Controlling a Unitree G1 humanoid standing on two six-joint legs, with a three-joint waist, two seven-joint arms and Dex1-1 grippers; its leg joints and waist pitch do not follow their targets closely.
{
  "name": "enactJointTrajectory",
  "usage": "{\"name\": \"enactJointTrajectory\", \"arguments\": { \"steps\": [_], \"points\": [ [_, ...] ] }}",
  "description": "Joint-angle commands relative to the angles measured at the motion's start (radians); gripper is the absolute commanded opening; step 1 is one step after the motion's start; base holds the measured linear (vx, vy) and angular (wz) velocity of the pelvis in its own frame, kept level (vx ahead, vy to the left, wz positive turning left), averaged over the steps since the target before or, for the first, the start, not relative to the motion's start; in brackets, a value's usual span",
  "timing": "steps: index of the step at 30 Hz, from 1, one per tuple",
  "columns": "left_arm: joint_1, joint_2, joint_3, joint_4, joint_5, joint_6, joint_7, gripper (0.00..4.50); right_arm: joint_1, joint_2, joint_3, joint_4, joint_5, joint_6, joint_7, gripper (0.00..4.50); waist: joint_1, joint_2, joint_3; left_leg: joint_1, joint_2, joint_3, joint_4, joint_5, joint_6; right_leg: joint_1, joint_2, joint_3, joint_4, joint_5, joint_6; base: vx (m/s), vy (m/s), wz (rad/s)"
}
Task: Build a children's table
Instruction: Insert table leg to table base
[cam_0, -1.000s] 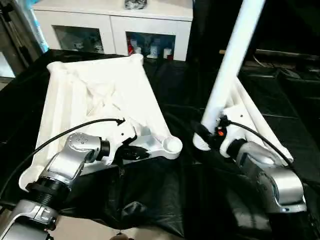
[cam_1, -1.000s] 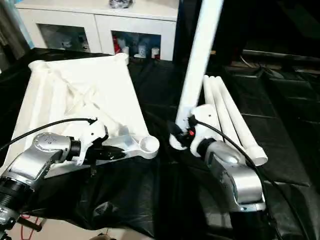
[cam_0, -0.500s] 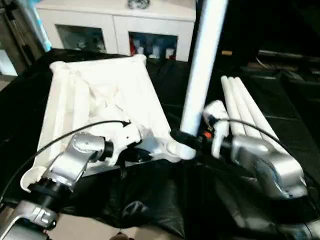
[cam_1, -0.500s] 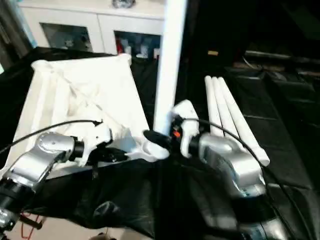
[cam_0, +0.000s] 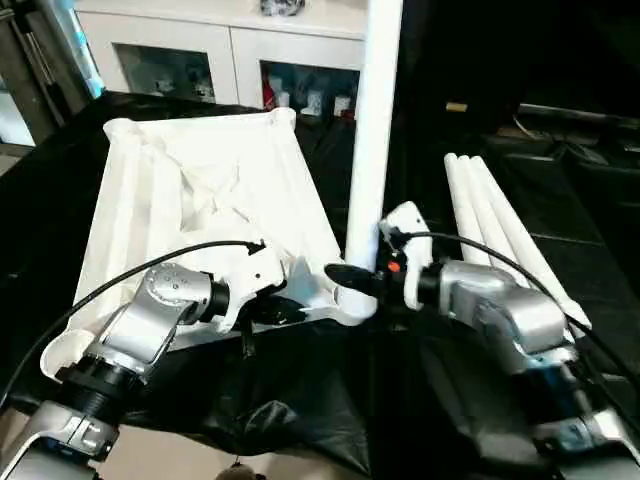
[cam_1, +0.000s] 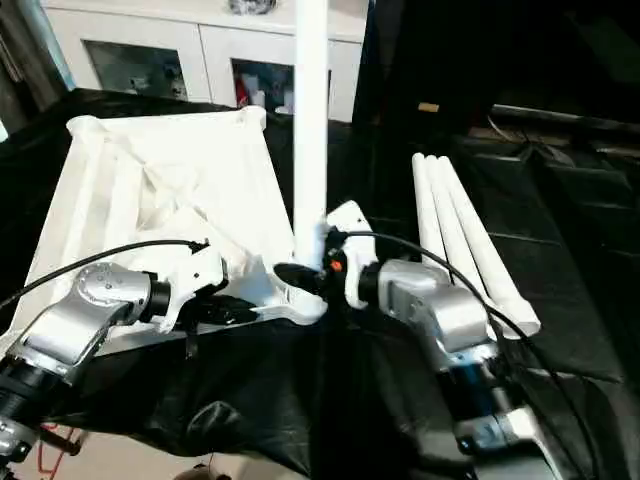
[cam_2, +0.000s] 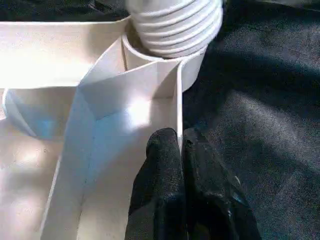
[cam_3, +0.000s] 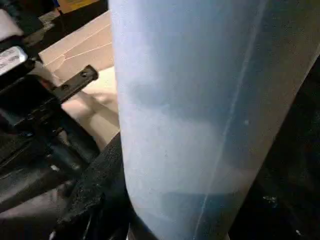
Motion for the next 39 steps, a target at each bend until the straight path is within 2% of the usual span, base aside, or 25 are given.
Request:
{"name": "enactJointTrajectory", "arguments": {
  "steps": [1, 5, 10, 14, 18, 19, 21, 22, 25, 26, 29, 30, 33, 38, 39],
  "points": [
    [0.000, 0.000, -0.008, -0.030, -0.009, -0.003, -0.022, 0.00, -0.013, 0.005, 0.005, 0.032, -0.016, -0.020, -0.004, 1.91, 0.001, 0.008, -0.069, 0.013, 0.051, -0.009, -0.071, -0.073, -0.007, 0.047, -0.103, 0.046, -0.068, 0.045, -0.238, 0.000, 0.000, 0.00],
    [-0.005, -0.003, -0.005, -0.032, -0.013, 0.001, -0.025, 0.00, -0.024, 0.019, -0.002, 0.074, -0.023, -0.044, -0.011, 1.91, 0.000, 0.009, -0.069, 0.012, 0.051, -0.010, -0.071, -0.068, -0.007, 0.049, -0.102, 0.046, -0.066, 0.067, -0.241, 0.000, 0.000, 0.00],
    [-0.011, -0.013, 0.003, -0.036, -0.020, 0.008, -0.014, 0.00, -0.021, 0.026, -0.013, 0.116, -0.026, -0.070, 0.004, 1.91, -0.001, 0.008, -0.067, 0.014, 0.051, -0.010, -0.073, -0.099, -0.011, 0.048, -0.102, 0.046, -0.071, 0.016, -0.238, 0.000, 0.000, 0.00],
    [-0.013, -0.024, 0.012, -0.037, -0.026, 0.012, -0.003, 0.00, -0.009, 0.029, -0.022, 0.128, -0.019, -0.082, 0.008, 1.91, -0.001, 0.010, -0.068, 0.013, 0.052, -0.010, -0.072, -0.090, -0.011, 0.048, -0.102, 0.046, -0.069, 0.034, -0.241, 0.000, 0.000, 0.00],
    [-0.018, -0.031, 0.017, -0.032, -0.026, 0.017, 0.007, 0.00, 0.021, 0.044, -0.062, 0.169, -0.011, -0.124, -0.013, 1.91, 0.001, 0.014, -0.069, 0.012, 0.052, -0.011, -0.072, -0.099, -0.012, 0.049, -0.104, 0.046, -0.070, 0.041, -0.247, 0.000, 0.000, 0.00],
    [-0.019, -0.033, 0.018, -0.028, -0.025, 0.016, 0.010, 0.00, 0.034, 0.047, -0.066, 0.175, -0.012, -0.139, -0.015, 1.91, 0.001, 0.019, -0.069, 0.014, 0.052, -0.012, -0.073, -0.101, -0.013, 0.048, -0.102, 0.045, -0.068, 0.043, -0.248, 0.000, 0.000, 0.00],
    [-0.020, -0.035, 0.019, -0.025, -0.024, 0.015, 0.013, 0.00, 0.055, 0.053, -0.072, 0.177, -0.013, -0.158, -0.018, 1.91, 0.000, 0.015, -0.068, 0.014, 0.052, -0.011, -0.073, -0.112, -0.014, 0.049, -0.102, 0.045, -0.071, 0.031, -0.248, 0.000, 0.000, 0.00],
    [-0.021, -0.036, 0.019, -0.024, -0.024, 0.015, 0.013, 0.00, 0.060, 0.054, -0.073, 0.177, -0.013, -0.163, -0.018, 1.91, 0.000, 0.019, -0.068, 0.014, 0.052, -0.011, -0.073, -0.116, -0.014, 0.048, -0.103, 0.046, -0.073, 0.027, -0.246, 0.000, 0.000, 0.00],
    [-0.022, -0.039, 0.020, -0.020, -0.022, 0.013, 0.017, 0.00, 0.091, 0.063, -0.083, 0.171, -0.006, -0.189, -0.019, 1.91, 0.000, 0.019, -0.068, 0.015, 0.053, -0.012, -0.074, -0.122, -0.016, 0.048, -0.102, 0.046, -0.072, 0.026, -0.247, 0.000, 0.000, 0.00],
    [-0.023, -0.039, 0.021, -0.018, -0.021, 0.012, 0.018, 0.00, 0.105, 0.067, -0.089, 0.167, -0.001, -0.204, -0.019, 1.91, 0.002, 0.025, -0.068, 0.016, 0.053, -0.013, -0.074, -0.125, -0.017, 0.046, -0.103, 0.045, -0.072, 0.026, -0.248, 0.000, 0.000, 0.00],
    [-0.028, -0.042, 0.021, -0.009, -0.016, 0.006, 0.024, 0.00, 0.141, 0.086, -0.124, 0.169, 0.004, -0.261, -0.039, 1.91, 0.002, 0.022, -0.069, 0.015, 0.053, -0.013, -0.076, -0.135, -0.017, 0.046, -0.103, 0.046, -0.073, 0.030, -0.247, 0.000, 0.000, 0.00],
    [-0.031, -0.043, 0.021, -0.003, -0.014, 0.004, 0.029, 0.00, 0.162, 0.090, -0.132, 0.170, -0.002, -0.298, -0.047, 1.91, 0.003, 0.033, -0.068, 0.016, 0.054, -0.015, -0.076, -0.145, -0.020, 0.045, -0.104, 0.045, -0.073, 0.019, -0.248, 0.000, 0.000, 0.00],
    [-0.033, -0.044, 0.021, 0.004, -0.011, 0.000, 0.030, 0.00, 0.196, 0.093, -0.133, 0.164, -0.009, -0.341, -0.049, 1.91, 0.001, 0.027, -0.066, 0.018, 0.053, -0.013, -0.078, -0.167, -0.021, 0.043, -0.101, 0.045, -0.078, -0.006, -0.246, 0.000, 0.000, 0.00],
    [-0.037, -0.047, 0.021, 0.013, -0.007, -0.006, 0.034, 0.00, 0.231, 0.100, -0.134, 0.152, -0.018, -0.380, -0.052, 1.91, 0.004, 0.030, -0.067, 0.015, 0.053, -0.014, -0.079, -0.166, -0.016, 0.044, -0.103, 0.046, -0.079, -0.009, -0.239, 0.000, 0.000, 0.00],
    [-0.039, -0.046, 0.020, 0.018, -0.004, -0.010, 0.035, 0.00, 0.246, 0.099, -0.126, 0.139, -0.041, -0.409, -0.059, 1.91, 0.004, 0.033, -0.066, 0.016, 0.053, -0.014, -0.079, -0.175, -0.016, 0.043, -0.102, 0.046, -0.080, -0.024, -0.237, 0.000, 0.000, 0.00]
  ]
}}
